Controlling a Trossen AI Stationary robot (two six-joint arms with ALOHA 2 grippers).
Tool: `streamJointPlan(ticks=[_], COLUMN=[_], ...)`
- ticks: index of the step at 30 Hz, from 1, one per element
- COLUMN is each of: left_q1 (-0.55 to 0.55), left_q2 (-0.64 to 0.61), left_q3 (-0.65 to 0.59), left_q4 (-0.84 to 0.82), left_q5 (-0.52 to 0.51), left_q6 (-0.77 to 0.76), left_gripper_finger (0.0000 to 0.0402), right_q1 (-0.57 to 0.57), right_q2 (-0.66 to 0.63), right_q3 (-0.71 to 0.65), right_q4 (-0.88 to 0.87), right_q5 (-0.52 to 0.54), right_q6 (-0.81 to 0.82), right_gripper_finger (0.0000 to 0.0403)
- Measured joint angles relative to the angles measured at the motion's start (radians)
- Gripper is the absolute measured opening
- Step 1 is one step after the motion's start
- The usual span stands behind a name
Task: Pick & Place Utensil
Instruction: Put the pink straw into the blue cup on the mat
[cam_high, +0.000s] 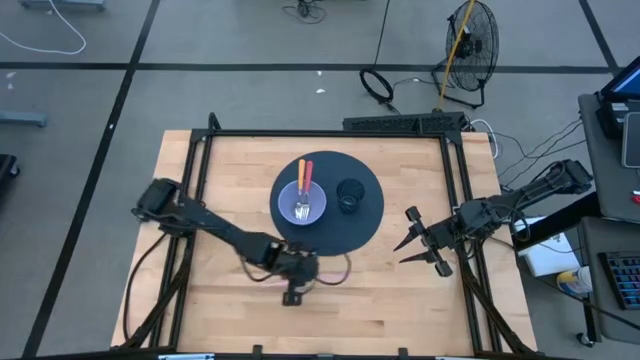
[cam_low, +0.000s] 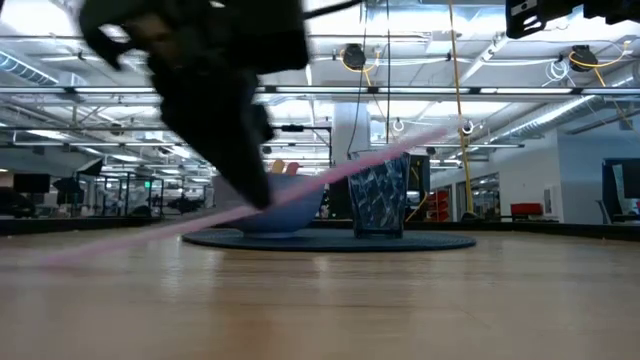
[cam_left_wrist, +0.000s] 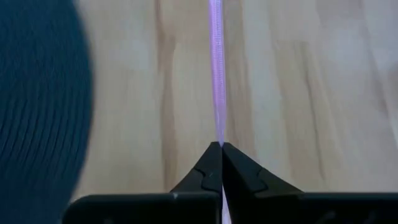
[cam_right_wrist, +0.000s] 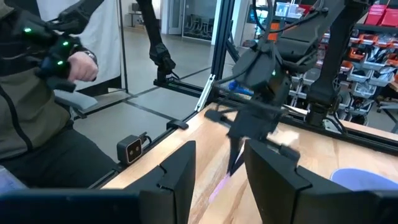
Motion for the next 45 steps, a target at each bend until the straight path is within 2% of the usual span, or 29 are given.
streamJointPlan(ticks=[7,12,19,26,32,35,45], left_q1=[0.073,0.103,0.118,0.116,0.115,0.111,0.106], left_q2=[0.193,0.270,0.268,0.263,0.263,0.263,0.263], left_q3=[0.280,0.384,0.391,0.391,0.391,0.391,0.391], left_q4=[-0.174,-0.215,-0.213,-0.211,-0.199,-0.174,-0.128], left_q5=[0.045,0.083,0.096,0.121,0.122,0.122,0.121], left_q6=[0.141,0.185,0.179,0.164,0.172,0.187,0.186], left_gripper_finger=[0.0002,0.0014,0.0003,0.0019,0.0012,0.0029,0.0145], right_q1=[0.000,0.000,0.000,0.000,0.000,0.000,0.000], right_q2=[0.000,0.000,0.000,0.000,0.000,0.001,0.008], right_q3=[0.000,0.000,0.000,0.000,0.000,0.000,0.000], right_q4=[-0.020,-0.060,-0.087,-0.094,-0.110,-0.127,-0.137], right_q5=[0.000,0.000,0.000,0.003,0.003,0.004,0.029], right_q6=[0.033,0.083,0.109,0.117,0.148,0.166,0.189], right_gripper_finger=[0.0130,0.0130,0.0130,0.0130,0.0130,0.0130,0.0130])
